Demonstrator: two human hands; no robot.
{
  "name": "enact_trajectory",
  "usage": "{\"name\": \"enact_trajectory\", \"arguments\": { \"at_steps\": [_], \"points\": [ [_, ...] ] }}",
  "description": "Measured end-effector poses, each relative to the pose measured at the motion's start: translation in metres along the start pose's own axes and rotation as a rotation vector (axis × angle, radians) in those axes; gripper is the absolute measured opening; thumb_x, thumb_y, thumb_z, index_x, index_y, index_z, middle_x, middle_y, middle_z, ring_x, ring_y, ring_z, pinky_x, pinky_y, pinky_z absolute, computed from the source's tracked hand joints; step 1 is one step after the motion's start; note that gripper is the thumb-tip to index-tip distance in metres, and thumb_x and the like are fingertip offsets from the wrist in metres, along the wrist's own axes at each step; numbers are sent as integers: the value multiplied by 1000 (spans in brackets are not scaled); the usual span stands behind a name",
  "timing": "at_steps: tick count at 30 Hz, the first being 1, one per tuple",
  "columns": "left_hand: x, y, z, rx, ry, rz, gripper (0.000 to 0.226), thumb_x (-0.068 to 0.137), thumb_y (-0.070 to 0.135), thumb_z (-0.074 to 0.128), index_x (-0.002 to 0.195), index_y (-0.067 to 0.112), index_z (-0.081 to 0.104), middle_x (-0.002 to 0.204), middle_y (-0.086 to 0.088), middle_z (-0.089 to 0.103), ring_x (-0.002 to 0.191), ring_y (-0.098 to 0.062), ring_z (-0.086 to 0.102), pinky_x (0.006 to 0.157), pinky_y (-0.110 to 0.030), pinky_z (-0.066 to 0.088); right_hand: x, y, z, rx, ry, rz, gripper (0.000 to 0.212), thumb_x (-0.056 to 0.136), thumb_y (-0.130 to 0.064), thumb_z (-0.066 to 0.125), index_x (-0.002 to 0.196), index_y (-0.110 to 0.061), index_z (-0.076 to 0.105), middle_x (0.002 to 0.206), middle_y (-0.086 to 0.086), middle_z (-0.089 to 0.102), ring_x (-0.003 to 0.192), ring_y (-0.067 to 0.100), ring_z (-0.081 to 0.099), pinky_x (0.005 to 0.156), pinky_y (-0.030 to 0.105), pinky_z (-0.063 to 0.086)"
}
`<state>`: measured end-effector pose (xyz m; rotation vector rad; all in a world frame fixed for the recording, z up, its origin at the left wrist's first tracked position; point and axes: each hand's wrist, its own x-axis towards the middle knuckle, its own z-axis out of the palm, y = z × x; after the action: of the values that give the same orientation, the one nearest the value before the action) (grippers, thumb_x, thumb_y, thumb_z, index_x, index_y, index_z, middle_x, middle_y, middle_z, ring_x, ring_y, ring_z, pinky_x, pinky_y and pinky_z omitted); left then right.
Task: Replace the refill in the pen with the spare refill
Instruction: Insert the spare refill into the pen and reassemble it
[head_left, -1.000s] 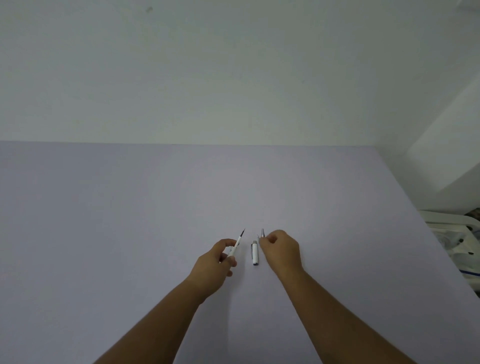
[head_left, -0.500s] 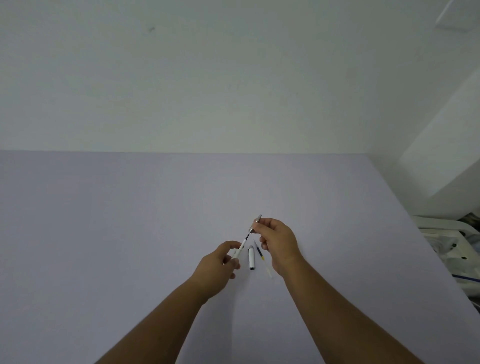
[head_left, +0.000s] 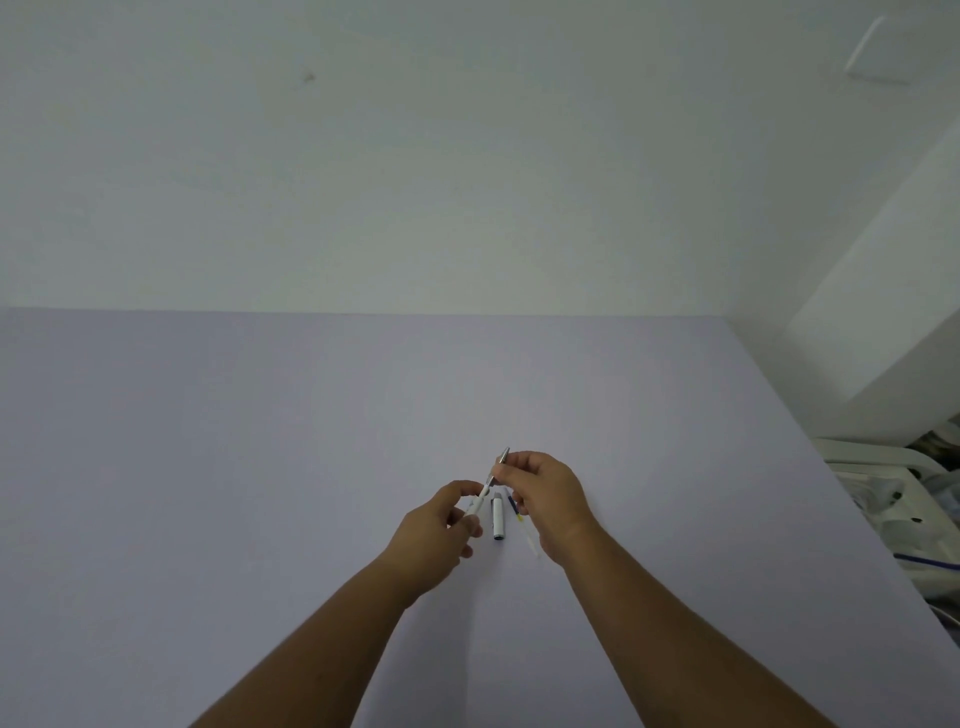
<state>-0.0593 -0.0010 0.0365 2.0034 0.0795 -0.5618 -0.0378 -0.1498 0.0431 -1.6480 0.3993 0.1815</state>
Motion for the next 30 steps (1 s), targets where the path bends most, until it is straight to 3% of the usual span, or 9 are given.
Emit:
{"name": "enact_trajectory", "arguments": {
  "at_steps": [7,11,14,19,22,24,28,30],
  "points": [
    [-3,4,-1,-16,60,1,4,94,24,51,97,22,52,91,4,69,72,-12,67,71,-30,58,-8,0,0,-2,-112,6,9,83,-20,65,84,-26,73,82,-8,69,70,6,53,72,27,43],
    [-6,6,-2,-24,72,22,3,93,22,53,95,20,55,92,1,70,71,-14,68,72,-32,58,-7,-2,-4,-66,-156,56,11,83,-28,68,87,-19,71,74,-7,63,67,9,49,65,25,42],
    [-8,9,-1,-18,84,45,4,92,20,53,89,22,54,91,0,70,67,-12,67,70,-32,57,-6,-4,-3,-49,-147,98,16,80,-31,71,79,-17,64,69,-6,56,62,9,46,58,24,38],
    [-8,16,0,18,102,66,12,91,20,54,81,26,53,87,1,70,64,-10,66,66,-29,57,-5,-6,-1,2,-179,82,11,81,-29,70,82,-18,66,73,-4,58,65,12,47,59,25,39],
    [-9,18,4,32,96,73,12,91,21,54,80,26,53,85,4,69,63,-9,67,65,-27,57,-5,-9,-4,-122,-109,77,36,75,-43,73,63,-18,50,63,-2,50,56,13,42,58,26,37],
    [-9,19,6,35,98,75,14,91,21,54,80,28,53,84,5,69,64,-9,67,64,-27,57,-5,-10,-7,-138,-114,87,43,75,-51,70,64,-15,49,65,0,48,55,13,39,57,27,37],
    [-7,22,5,29,126,61,13,90,19,55,79,27,54,85,1,69,62,-10,66,65,-32,58,-8,-10,-13,6,-157,77,21,83,-38,65,86,-17,71,80,-2,64,66,14,48,62,26,43],
    [-7,23,6,46,121,67,13,90,19,55,79,27,54,81,5,69,60,-9,66,65,-32,59,-9,-8,-14,-44,-121,68,21,81,-38,68,75,-18,66,73,-2,60,63,14,47,61,26,42]
  ]
}}
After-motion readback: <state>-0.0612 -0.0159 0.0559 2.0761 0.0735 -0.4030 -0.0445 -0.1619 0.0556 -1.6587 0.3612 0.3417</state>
